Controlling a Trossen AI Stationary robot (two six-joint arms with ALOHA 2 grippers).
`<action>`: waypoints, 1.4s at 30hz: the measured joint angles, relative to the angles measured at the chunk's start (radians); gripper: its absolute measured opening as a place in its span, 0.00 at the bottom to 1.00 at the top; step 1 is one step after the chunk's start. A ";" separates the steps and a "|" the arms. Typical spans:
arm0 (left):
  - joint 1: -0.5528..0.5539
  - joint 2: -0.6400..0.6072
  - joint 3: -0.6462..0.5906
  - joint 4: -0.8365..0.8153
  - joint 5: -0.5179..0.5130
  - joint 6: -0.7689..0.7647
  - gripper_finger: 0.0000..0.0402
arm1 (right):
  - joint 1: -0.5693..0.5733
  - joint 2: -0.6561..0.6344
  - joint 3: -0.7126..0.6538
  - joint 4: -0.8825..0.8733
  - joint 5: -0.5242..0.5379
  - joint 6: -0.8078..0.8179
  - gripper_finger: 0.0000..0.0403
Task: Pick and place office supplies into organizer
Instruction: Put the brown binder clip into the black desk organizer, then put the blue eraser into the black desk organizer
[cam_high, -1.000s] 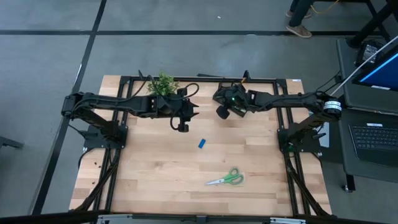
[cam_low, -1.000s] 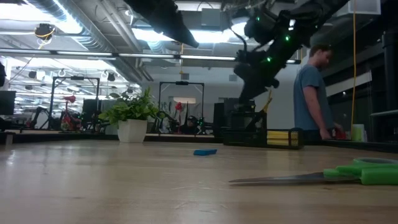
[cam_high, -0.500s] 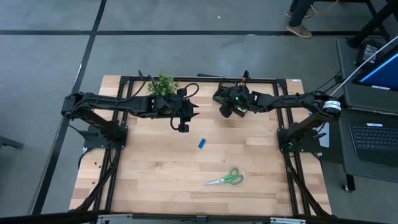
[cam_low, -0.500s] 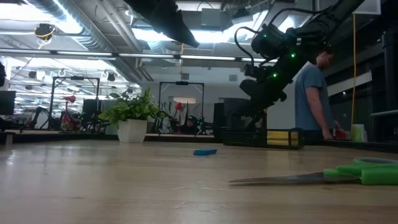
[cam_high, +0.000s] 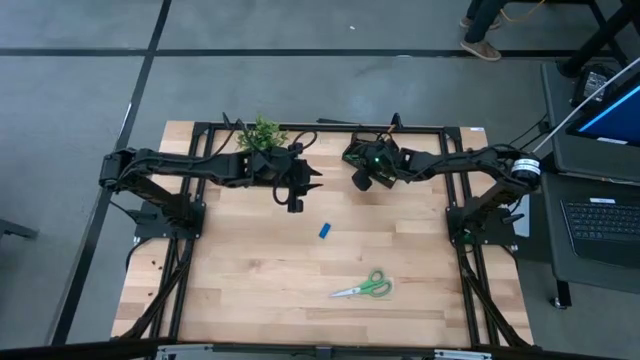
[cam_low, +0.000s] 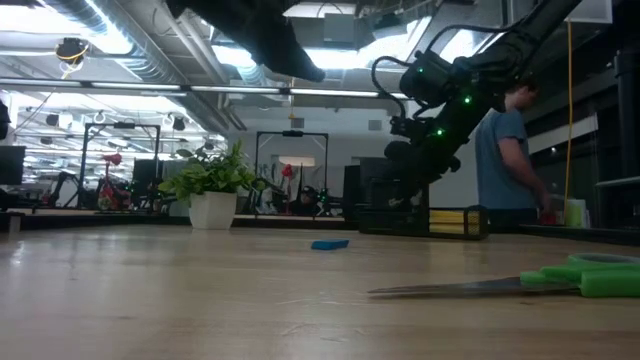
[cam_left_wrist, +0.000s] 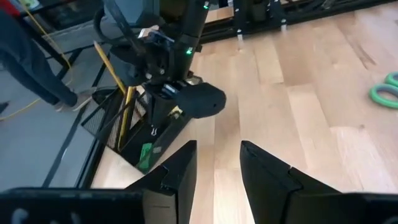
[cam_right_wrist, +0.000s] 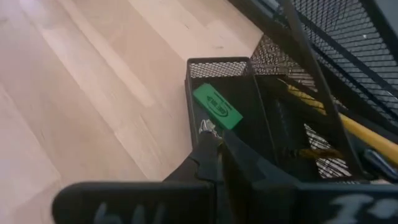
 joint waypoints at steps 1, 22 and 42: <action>0.000 0.000 0.000 -0.001 0.001 0.000 0.29 | -0.001 0.001 0.000 -0.001 0.000 0.000 0.03; 0.000 0.000 0.000 0.004 0.010 0.001 0.28 | -0.045 0.001 0.000 -0.005 -0.046 -0.004 0.21; -0.012 -0.001 -0.184 0.235 0.053 -0.160 0.27 | 0.002 0.000 0.146 -0.125 -0.200 -0.135 0.08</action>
